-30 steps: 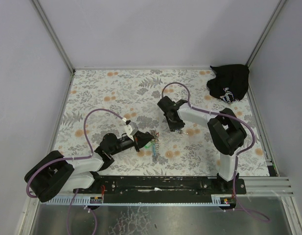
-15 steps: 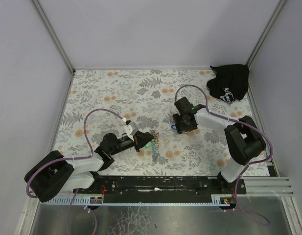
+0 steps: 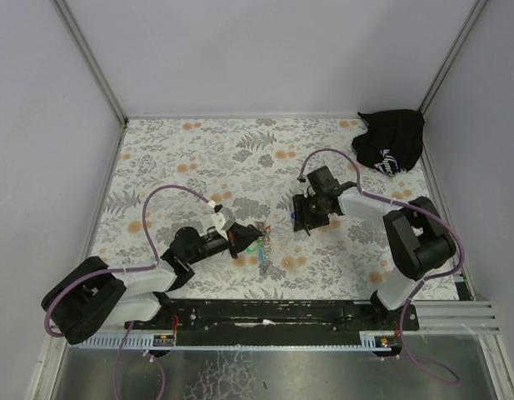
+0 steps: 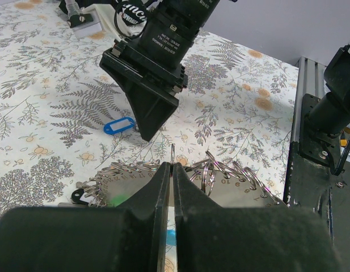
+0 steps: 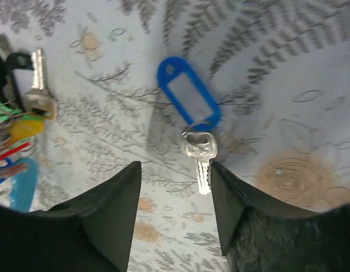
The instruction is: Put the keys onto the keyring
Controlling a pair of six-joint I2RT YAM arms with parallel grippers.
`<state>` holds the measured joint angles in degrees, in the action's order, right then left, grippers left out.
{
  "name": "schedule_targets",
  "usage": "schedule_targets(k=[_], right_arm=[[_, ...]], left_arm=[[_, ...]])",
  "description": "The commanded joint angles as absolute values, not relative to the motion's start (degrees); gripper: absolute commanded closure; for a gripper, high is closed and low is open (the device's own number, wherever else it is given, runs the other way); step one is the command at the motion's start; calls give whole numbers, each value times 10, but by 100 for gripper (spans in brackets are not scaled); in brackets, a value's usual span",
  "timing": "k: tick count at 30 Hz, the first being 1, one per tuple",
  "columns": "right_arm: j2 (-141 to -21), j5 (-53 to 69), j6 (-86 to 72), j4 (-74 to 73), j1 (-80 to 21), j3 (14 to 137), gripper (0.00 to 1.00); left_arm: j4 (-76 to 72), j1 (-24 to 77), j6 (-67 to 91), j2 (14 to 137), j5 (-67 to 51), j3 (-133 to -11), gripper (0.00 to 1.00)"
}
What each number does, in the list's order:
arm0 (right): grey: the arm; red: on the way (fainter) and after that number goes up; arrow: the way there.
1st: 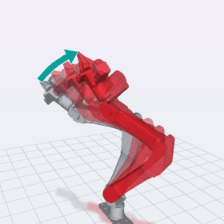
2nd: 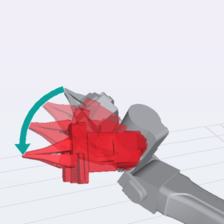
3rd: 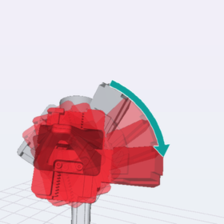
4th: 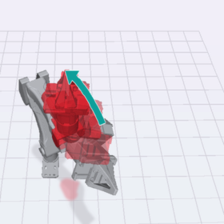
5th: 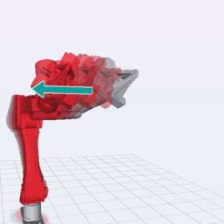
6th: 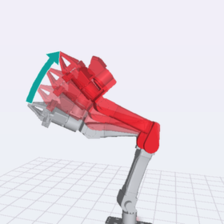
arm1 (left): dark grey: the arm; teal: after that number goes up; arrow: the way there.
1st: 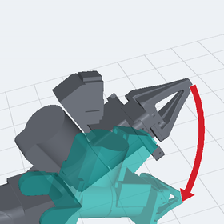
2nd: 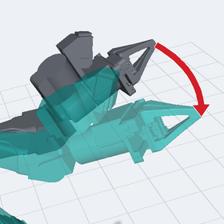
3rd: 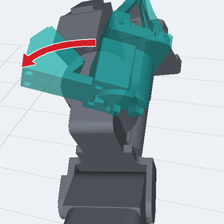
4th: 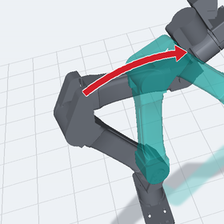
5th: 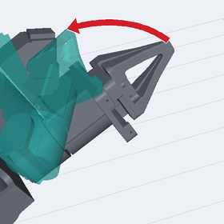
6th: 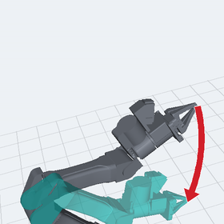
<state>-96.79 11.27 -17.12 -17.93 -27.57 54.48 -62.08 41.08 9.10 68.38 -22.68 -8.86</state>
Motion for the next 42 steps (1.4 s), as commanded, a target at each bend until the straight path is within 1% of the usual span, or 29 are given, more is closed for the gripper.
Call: schedule_targets(k=[1, 4, 7, 11, 15, 18, 22, 25, 33, 42], right_arm=[[-962, 211, -203, -185, -310, 541, 42], [-960, 214, -199, -198, -328, 568, 45], [-955, 143, -188, -212, -329, 593, 48], [-955, 69, -128, -244, -328, 637, 51], [-967, 89, -77, -230, -308, 642, 59], [-985, 99, -59, -214, -296, 642, 62], [-1009, 89, -67, -214, -296, 651, 65], [-1007, 45, -102, -220, -296, 648, 69], [-1002, 13, -187, -244, -305, 648, 66], [-1020, -5, -226, -265, -329, 664, 67]], left_arm=[[-653, 407, 84, 678, -221, -98, 100], [-652, 407, 84, 681, -222, -99, 100], [-650, 407, 85, 678, -222, -98, 100], [-648, 407, 84, 672, -218, -96, 100], [-647, 407, 84, 672, -219, -96, 100], [-648, 407, 84, 672, -219, -96, 100], [-649, 407, 84, 674, -219, -95, 100], [-649, 407, 83, 675, -217, -96, 100], [-651, 407, 84, 685, -220, -100, 100], [-649, 407, 84, 679, -219, -98, 100]])
